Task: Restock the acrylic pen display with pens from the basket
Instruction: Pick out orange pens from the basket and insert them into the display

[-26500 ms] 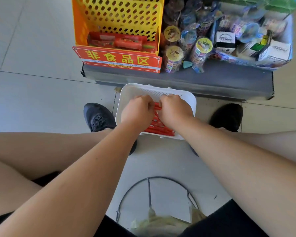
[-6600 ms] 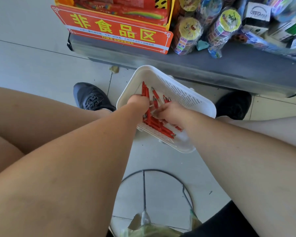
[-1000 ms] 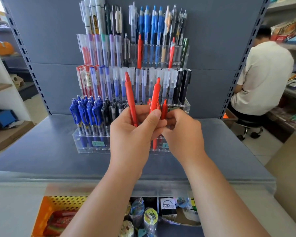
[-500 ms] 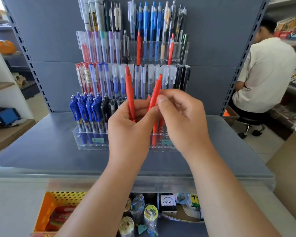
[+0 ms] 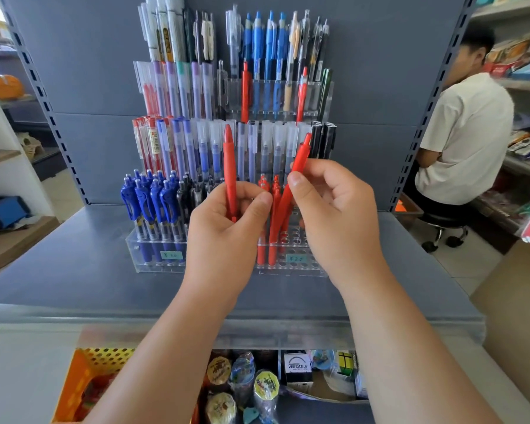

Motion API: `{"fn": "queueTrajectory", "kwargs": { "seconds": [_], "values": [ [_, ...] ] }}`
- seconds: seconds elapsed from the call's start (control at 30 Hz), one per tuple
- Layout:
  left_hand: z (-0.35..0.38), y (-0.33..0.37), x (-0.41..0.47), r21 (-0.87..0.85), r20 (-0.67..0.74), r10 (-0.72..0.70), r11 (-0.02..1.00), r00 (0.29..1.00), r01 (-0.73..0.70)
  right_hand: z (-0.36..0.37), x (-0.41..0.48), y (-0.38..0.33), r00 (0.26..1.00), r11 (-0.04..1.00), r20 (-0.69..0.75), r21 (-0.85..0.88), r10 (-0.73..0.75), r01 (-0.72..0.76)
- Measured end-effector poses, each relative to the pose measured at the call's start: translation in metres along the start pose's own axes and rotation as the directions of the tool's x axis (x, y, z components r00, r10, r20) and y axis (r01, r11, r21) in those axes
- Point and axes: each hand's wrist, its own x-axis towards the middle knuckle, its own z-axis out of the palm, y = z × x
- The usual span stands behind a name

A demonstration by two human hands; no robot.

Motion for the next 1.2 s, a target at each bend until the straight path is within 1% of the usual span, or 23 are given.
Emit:
{"fn": "queueTrajectory", "kwargs": {
  "seconds": [0.07, 0.17, 0.3, 0.53, 0.67, 0.87, 1.07, 1.2],
  "values": [
    [0.0, -0.001, 0.0, -0.004, 0.024, -0.008, 1.0, 1.0, 0.008, -0.001, 0.0, 0.004, 1.0, 0.998, -0.02, -0.069, -0.007, 0.005],
    [-0.001, -0.001, -0.001, -0.03, 0.056, -0.024, 0.999, 0.998, 0.026, -0.004, -0.001, 0.006, 0.999, 0.997, -0.044, -0.072, 0.007, -0.01],
    [-0.001, -0.003, 0.0, -0.023, 0.086, -0.025, 0.999, 0.996, 0.027, -0.008, 0.002, 0.007, 0.997, 0.994, -0.076, -0.107, -0.025, 0.017],
    [-0.001, -0.005, 0.0, -0.044, 0.114, -0.035, 0.998, 0.993, 0.04, -0.007, 0.003, 0.019, 0.999, 0.98, -0.039, -0.196, 0.026, -0.033],
    [-0.002, -0.005, 0.001, -0.071, 0.127, -0.053, 0.995, 0.99, 0.063, -0.008, 0.004, 0.018, 0.999, 0.97, -0.04, -0.243, 0.017, -0.026],
    [-0.003, -0.002, 0.001, -0.069, 0.165, -0.073, 0.994, 0.984, 0.086, -0.006, 0.003, 0.017, 0.999, 0.966, -0.039, -0.256, 0.038, -0.047],
    [-0.003, 0.003, -0.003, -0.061, 0.251, -0.101, 0.991, 0.963, 0.119, -0.002, 0.002, 0.023, 0.996, 0.957, -0.01, -0.276, 0.087, -0.086],
    [-0.007, 0.0, -0.001, -0.116, 0.32, -0.128, 0.978, 0.939, 0.173, 0.001, 0.0, 0.024, 0.992, 0.955, -0.001, -0.271, 0.124, -0.12]
  ]
}}
